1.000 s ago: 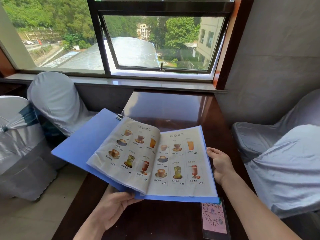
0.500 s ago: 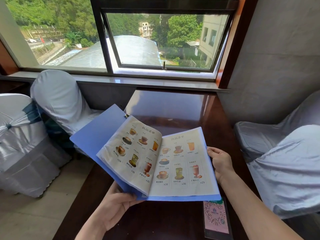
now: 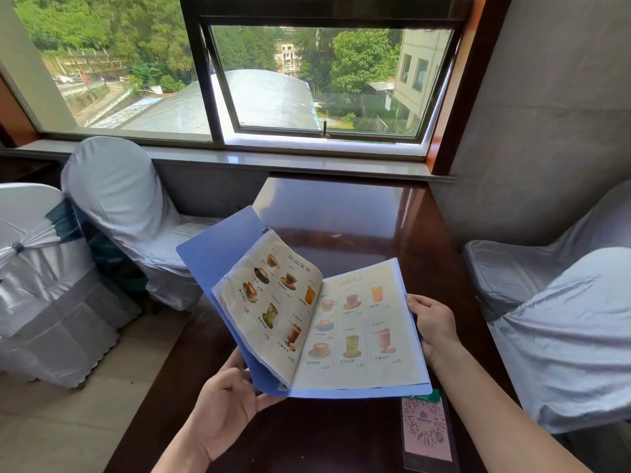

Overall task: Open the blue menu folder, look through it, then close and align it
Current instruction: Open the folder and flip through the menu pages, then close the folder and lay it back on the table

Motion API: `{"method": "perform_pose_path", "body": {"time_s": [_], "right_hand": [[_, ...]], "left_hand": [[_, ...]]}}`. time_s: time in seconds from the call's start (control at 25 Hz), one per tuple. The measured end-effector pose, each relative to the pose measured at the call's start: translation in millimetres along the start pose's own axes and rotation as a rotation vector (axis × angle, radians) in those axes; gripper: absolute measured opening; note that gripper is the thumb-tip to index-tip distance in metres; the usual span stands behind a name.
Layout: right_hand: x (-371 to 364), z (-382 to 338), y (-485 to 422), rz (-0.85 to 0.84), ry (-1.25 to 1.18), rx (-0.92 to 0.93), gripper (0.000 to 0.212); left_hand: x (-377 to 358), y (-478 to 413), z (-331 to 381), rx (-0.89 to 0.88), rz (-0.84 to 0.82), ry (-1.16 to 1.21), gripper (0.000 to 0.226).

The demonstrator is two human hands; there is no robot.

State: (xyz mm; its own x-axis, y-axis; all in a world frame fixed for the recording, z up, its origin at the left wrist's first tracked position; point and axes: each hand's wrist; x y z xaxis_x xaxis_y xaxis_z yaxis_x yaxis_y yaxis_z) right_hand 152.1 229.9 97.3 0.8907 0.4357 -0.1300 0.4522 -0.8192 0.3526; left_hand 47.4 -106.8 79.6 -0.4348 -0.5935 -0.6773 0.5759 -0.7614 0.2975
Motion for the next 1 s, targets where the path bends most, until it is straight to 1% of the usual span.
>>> {"method": "perform_pose_path", "body": {"time_s": [0.08, 0.12, 0.2, 0.28, 0.36, 0.44, 0.72, 0.8, 0.88, 1.0], "right_hand": [[-1, 1, 1, -0.005, -0.003, 0.000, 0.015], [-2, 2, 2, -0.011, -0.006, -0.003, 0.015], [-4, 3, 3, -0.019, -0.010, -0.012, 0.016], [-5, 4, 5, -0.019, -0.010, -0.019, 0.016], [-5, 5, 7, -0.018, -0.018, -0.022, 0.015], [-5, 6, 9, -0.024, -0.018, -0.020, 0.016], [-14, 2, 15, -0.059, -0.090, -0.015, 0.015], [-11, 1, 17, -0.059, -0.059, -0.020, 0.017], [-7, 1, 18, -0.073, -0.056, -0.040, 0.021], [-3, 3, 17, -0.138, -0.045, -0.070, 0.031]], "left_hand": [[-2, 0, 2, 0.016, 0.008, -0.004, 0.042], [-4, 0, 2, 0.029, 0.037, -0.042, 0.038], [-6, -1, 0, 0.051, 0.092, -0.138, 0.043], [-6, -3, -4, 0.043, 0.127, -0.202, 0.040], [-3, -3, -7, 0.022, 0.155, -0.216, 0.035], [1, -4, -11, 0.016, 0.178, -0.261, 0.035], [6, -7, -18, -0.030, 0.272, -0.426, 0.055], [5, -10, -20, -0.040, 0.291, -0.456, 0.056], [5, -13, -23, -0.045, 0.302, -0.463, 0.053], [9, -13, -28, -0.052, 0.334, -0.472, 0.050]]}}
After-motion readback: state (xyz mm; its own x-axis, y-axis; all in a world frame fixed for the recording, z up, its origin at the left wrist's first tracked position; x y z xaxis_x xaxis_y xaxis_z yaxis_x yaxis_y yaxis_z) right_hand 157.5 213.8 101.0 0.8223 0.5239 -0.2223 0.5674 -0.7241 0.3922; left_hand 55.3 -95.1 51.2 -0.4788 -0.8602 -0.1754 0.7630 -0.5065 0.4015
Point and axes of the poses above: each hand's wrist, its own y-axis away from the middle knuckle, its own x-axis out of the back of the hand, z = x × y, and after that the axes turned 7 degrees about -y, right-handed
